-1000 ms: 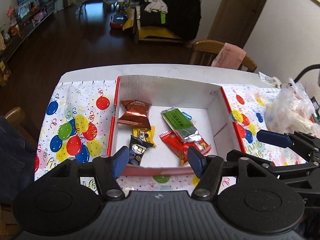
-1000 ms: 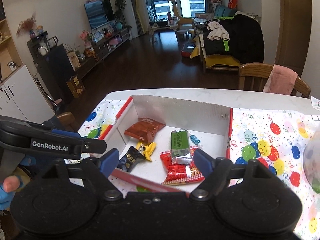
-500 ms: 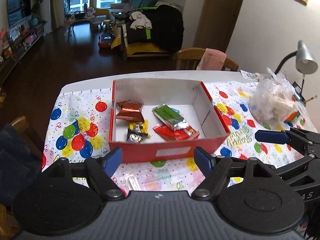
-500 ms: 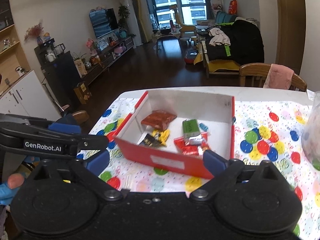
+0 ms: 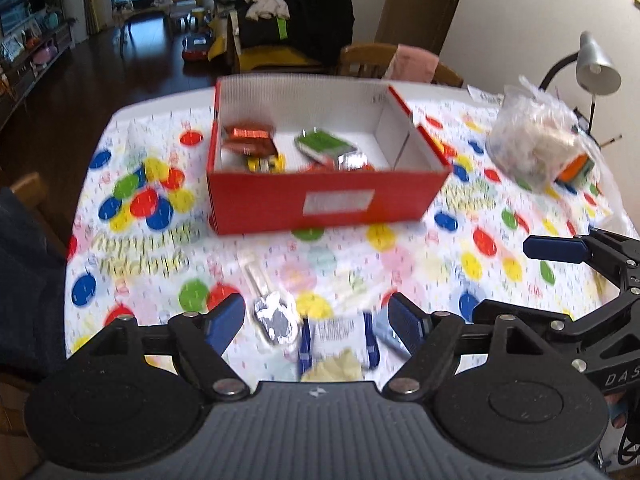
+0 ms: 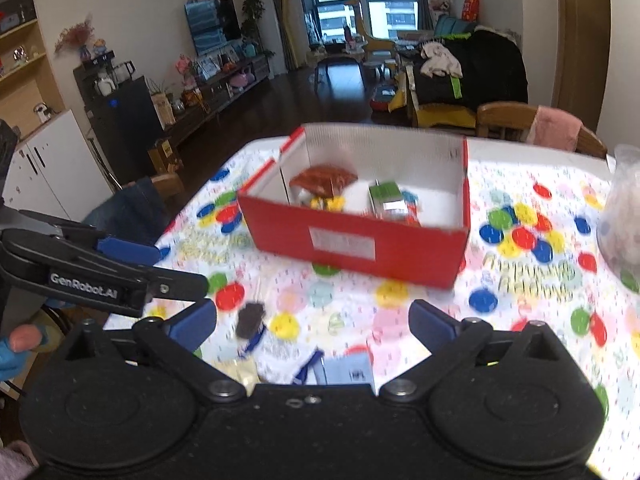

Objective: Organize snacks
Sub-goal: 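Withdraw both tools from the box back toward the snack pile, then grasp the white-wrapped cake with the left tool while the right tool grasps the brown chocolate packet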

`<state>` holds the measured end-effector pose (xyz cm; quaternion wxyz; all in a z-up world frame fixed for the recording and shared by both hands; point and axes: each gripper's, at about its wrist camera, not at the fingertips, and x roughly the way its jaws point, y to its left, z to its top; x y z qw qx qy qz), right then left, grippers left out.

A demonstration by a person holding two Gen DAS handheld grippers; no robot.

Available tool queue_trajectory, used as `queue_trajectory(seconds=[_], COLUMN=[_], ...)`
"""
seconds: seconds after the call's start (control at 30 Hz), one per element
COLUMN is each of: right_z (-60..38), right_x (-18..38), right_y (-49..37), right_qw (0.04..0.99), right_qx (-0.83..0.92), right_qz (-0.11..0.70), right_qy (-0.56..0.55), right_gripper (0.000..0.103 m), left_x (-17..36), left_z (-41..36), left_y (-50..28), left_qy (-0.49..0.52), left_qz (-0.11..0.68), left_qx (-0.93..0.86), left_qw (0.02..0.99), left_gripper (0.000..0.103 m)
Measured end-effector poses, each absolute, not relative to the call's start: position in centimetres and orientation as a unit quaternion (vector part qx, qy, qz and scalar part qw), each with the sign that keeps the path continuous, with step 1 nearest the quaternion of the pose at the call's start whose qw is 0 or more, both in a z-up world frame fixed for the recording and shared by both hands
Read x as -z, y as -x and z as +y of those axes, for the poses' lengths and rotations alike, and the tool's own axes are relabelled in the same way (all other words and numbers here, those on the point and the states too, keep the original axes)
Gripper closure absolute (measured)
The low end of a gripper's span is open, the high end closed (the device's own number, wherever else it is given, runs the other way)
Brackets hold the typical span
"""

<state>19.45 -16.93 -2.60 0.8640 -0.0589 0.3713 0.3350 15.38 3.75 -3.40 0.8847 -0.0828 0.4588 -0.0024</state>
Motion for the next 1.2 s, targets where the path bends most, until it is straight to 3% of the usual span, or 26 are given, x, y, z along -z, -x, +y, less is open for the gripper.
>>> queue_trajectory(seconds=[0.4,0.7,1.2], right_z=[-15.7,-13.3,-11.0], right_x=[8.1,11.7,14.2], right_y=[-15.7,-15.2,-16.1], right_qw=[0.825,0.796,0.776], right_qx=[-0.372,-0.382,-0.391], right_qz=[0.409,0.451,0.474], right_qy=[0.120,0.133,0.144], right_gripper=[0.001,0.008,0.032], left_x=[8.1,11.5,13.7], left_z=[2.7,2.4,2.6], left_y=[-14.0,-14.5,-15.9], left_qy=[0.066,0.075,0.107], left_qz=[0.505,0.547,0.570], left_qx=[0.022,0.037,0.046], left_qw=[0.860,0.833,0.813], left_gripper=[0.024,0.024,0.025])
